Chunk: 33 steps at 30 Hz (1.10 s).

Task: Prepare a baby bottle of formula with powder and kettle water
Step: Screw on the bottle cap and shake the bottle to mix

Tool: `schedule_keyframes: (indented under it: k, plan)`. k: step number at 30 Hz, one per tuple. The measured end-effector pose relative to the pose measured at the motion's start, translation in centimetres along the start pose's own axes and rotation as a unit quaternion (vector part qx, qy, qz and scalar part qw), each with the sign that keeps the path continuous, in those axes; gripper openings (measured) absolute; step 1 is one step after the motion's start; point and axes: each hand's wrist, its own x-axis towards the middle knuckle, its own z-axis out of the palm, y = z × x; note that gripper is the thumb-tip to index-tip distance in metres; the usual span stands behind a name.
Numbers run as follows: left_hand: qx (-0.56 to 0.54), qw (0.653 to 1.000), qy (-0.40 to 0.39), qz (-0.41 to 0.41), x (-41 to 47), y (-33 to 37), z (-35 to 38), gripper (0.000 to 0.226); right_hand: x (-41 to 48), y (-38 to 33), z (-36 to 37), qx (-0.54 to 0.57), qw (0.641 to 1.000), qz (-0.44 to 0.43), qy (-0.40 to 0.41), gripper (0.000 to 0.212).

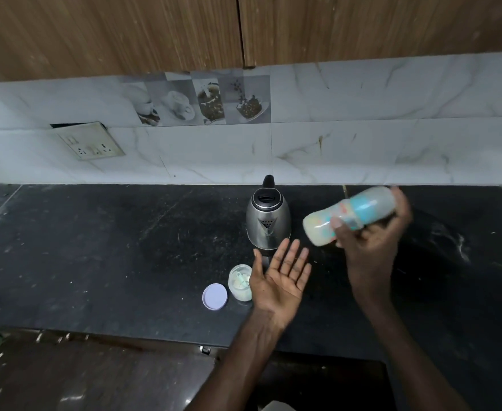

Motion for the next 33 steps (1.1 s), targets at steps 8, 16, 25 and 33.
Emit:
schedule_keyframes:
  k: [8,16,25,33]
  plan:
    - [0.035,0.999,0.015,0.01,-0.1,0.2,0.1,0.072,-2.5,0.1,0.4,-0.082,0.994,0.045,0.051,0.098]
    - [0.028,1.0,0.007,0.002,0.0,-0.6,0.2,0.074,-4.0,0.7,0.7,-0.111,0.991,0.073,0.02,0.096]
    - [0.053,0.998,0.023,0.007,-0.3,-0.7,0.3,0.071,-2.7,0.4,0.2,-0.041,0.987,0.119,0.104,0.09]
    - [0.067,0.998,0.021,-0.005,0.2,-0.2,0.8,0.07,-2.2,0.6,0.3,-0.073,0.983,0.139,0.091,0.085]
